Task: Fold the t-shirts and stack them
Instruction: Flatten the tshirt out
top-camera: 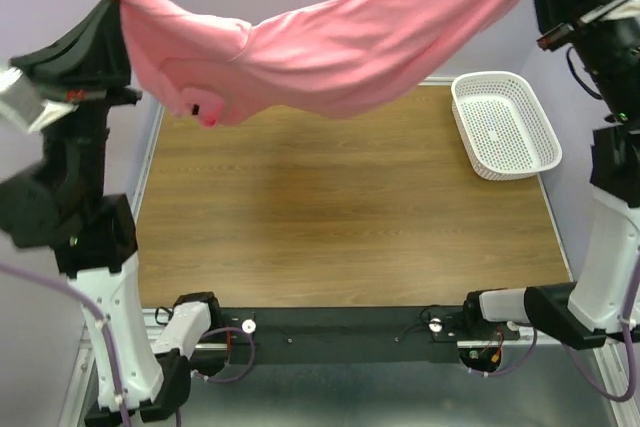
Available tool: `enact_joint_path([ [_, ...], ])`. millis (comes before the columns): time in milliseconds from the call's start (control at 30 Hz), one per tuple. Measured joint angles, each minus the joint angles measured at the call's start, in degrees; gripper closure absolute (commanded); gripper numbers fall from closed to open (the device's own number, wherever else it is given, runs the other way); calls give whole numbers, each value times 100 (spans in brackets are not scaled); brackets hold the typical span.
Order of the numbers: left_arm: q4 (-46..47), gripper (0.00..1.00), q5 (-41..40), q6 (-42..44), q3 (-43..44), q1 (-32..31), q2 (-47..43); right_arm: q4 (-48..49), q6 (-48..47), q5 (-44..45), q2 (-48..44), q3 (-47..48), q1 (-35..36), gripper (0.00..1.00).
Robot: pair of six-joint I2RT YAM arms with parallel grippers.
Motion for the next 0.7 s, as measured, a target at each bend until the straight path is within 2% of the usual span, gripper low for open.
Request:
enact_joint_path([
  [267,260,100,-391,-24,669,0,-861,-236,-258,446,-549,407,0,99],
  [400,295,100,-461,31,575,-7,-946,-365,-326,538,-629,267,0,99],
  [567,223,100,-516,42,-103,-15,-826,-391,-417,588,-748,-612,-2,100],
  [700,509,100,-501,-24,-1141,-13,-588,-116,-452,586,-962,-2188,-2,100],
])
